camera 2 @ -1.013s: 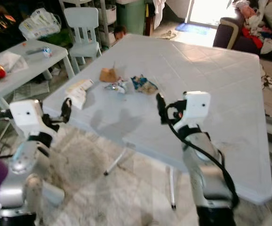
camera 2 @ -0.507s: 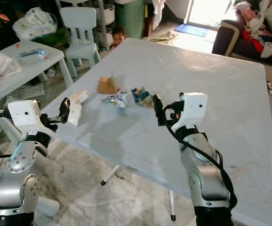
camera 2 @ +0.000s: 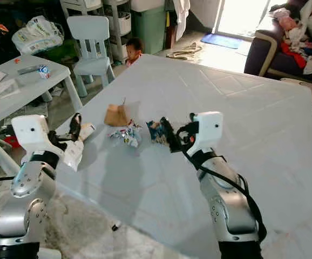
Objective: Picking trash to rubbish bin
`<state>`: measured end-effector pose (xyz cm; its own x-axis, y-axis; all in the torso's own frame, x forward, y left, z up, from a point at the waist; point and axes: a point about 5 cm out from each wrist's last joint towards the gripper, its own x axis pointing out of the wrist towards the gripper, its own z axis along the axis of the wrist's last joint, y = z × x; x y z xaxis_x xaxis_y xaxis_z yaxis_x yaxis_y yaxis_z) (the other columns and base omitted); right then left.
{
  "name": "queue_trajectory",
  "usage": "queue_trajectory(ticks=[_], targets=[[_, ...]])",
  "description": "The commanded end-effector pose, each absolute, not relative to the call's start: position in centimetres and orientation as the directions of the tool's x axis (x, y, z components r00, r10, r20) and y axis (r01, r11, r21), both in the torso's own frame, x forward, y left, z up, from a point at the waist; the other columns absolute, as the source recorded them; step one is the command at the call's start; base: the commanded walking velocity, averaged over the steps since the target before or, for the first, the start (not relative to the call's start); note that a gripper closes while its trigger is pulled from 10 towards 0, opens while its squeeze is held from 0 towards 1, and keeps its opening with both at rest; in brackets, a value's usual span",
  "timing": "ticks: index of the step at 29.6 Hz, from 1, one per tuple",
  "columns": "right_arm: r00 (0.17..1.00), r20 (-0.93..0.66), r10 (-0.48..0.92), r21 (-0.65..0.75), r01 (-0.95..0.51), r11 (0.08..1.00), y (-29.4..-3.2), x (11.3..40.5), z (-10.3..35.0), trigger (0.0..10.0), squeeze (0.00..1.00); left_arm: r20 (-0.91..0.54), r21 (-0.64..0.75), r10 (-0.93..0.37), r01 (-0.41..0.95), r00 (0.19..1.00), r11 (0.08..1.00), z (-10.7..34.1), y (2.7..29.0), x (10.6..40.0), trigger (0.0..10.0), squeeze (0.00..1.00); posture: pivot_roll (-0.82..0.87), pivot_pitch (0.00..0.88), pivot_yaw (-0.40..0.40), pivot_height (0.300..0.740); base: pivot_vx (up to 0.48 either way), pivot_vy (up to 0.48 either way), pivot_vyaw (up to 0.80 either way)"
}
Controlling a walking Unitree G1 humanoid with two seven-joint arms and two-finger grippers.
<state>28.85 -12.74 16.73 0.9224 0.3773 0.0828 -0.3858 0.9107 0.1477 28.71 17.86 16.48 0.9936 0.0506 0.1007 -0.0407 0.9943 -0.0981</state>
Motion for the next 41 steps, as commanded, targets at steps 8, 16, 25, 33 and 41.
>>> queue_trajectory(ticks=[8,16,25,33,41], targets=[[0.861,0.024,0.508,0.166,-0.504,0.847,-12.5,26.9,16.0,10.0,0.00,0.043,-0.050,0.086,-0.084,0.995,0.995,15.6,18.1,28.7,10.0,0.00,0.04,0.073,-0.016,0.740,0.000,0.000,0.00],[0.783,0.013,0.622,0.228,-0.608,0.760,-12.2,25.6,17.0,10.0,0.00,-0.087,-0.005,0.068,-0.068,0.994,0.998,13.8,19.6,28.8,10.0,0.00,0.02,0.088,-0.011,0.740,0.000,0.000,0.00],[0.610,-0.036,0.791,0.266,-0.757,0.596,-11.8,22.5,17.6,10.0,0.00,-0.205,0.031,0.020,-0.014,0.979,0.999,12.7,20.9,28.9,10.0,0.00,0.01,0.110,-0.019,0.740,0.000,0.000,0.00],[0.578,-0.052,0.814,0.271,-0.777,0.569,-11.7,22.2,18.1,10.0,0.00,-0.271,0.011,-0.040,0.044,0.962,0.999,12.1,20.3,28.5,10.0,0.00,0.01,0.115,-0.027,0.740,0.000,0.000,0.00],[0.559,-0.053,0.827,0.275,-0.788,0.550,-11.2,22.1,18.3,10.0,0.00,-0.381,0.025,-0.074,0.090,0.922,0.996,10.3,20.5,28.5,10.0,0.00,0.01,0.118,-0.033,0.740,0.000,0.000,0.00]])
